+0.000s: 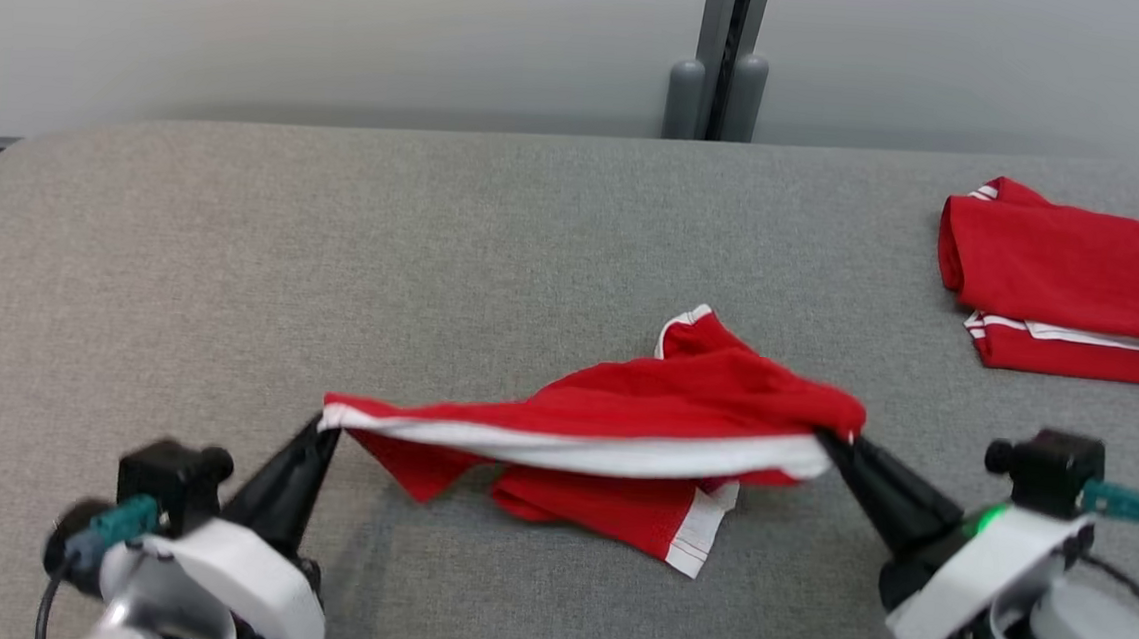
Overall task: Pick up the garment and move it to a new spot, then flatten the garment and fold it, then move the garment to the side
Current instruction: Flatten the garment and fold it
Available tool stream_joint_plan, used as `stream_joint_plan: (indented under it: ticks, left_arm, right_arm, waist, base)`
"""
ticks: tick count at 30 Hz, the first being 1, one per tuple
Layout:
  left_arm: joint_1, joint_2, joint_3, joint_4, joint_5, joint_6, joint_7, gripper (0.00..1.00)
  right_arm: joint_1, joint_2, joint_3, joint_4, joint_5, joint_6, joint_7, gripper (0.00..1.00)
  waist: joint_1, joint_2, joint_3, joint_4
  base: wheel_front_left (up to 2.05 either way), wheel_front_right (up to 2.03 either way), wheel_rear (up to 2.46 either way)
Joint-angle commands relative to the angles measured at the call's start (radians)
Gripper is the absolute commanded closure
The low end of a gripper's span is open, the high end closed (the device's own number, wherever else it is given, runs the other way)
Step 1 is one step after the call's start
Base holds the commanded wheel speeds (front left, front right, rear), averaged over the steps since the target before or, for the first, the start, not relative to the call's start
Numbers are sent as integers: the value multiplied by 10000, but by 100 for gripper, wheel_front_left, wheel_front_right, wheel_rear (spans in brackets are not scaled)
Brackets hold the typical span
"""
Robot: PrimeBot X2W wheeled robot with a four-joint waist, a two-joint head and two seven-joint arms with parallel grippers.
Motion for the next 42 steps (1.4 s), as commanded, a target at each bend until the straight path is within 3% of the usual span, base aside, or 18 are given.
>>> stream_joint_plan:
  ticks: [1, 11, 13, 20, 24, 31, 37, 42]
  left_arm:
    - [-413, 220, 17, -75, 171, -73, 125, 100]
    - [-4840, 1714, -222, -287, 921, -889, 1739, 100]
    - [-5953, 2030, -319, -11, 1012, -991, 1993, 100]
    - [-10062, 2294, -916, 2153, 577, -1159, 2129, 100]
    - [-12272, 2277, -1577, 3719, -91, -1161, 1780, 100]
    - [-16102, 2402, -2574, 6225, 32, -1159, 523, 100]
    - [-18156, 2090, -2727, 7825, 243, -1154, -1181, 100]
    - [-18847, 1764, -2726, 8721, -119, -1151, -2178, 100]
  right_arm:
    - [-308, -101, -130, -78, -62, 4, 73, 100]
    - [-4022, -304, -159, -719, 388, 4, 1521, 100]
    - [-5005, -343, -117, -575, 511, 4, 1805, 100]
    - [-8265, -205, -105, 389, 1293, 4, 2499, 100]
    - [-10065, -80, -103, 1250, 1470, 2, 2697, 100]
    - [-12833, 410, -180, 2660, 1621, 1, 2435, 100]
    - [-14204, 616, -217, 3625, 1174, -10, 863, 100]
    - [-14448, 788, -510, 3980, 859, -19, -39, 100]
  waist:
    - [0, 0, 201, -63]
    - [0, 0, 2278, -316]
    - [0, 0, 2804, -384]
    - [0, 0, 4678, -298]
    - [0, 0, 5495, -212]
    - [0, 0, 6579, -238]
    - [0, 0, 6744, -279]
    - [0, 0, 6663, -273]
  base:
    - [0, 0, 0]
    - [0, 0, 0]
    - [0, 0, 0]
    - [0, 0, 0]
    - [0, 0, 0]
    - [0, 0, 0]
    - [0, 0, 0]
    - [0, 0, 0]
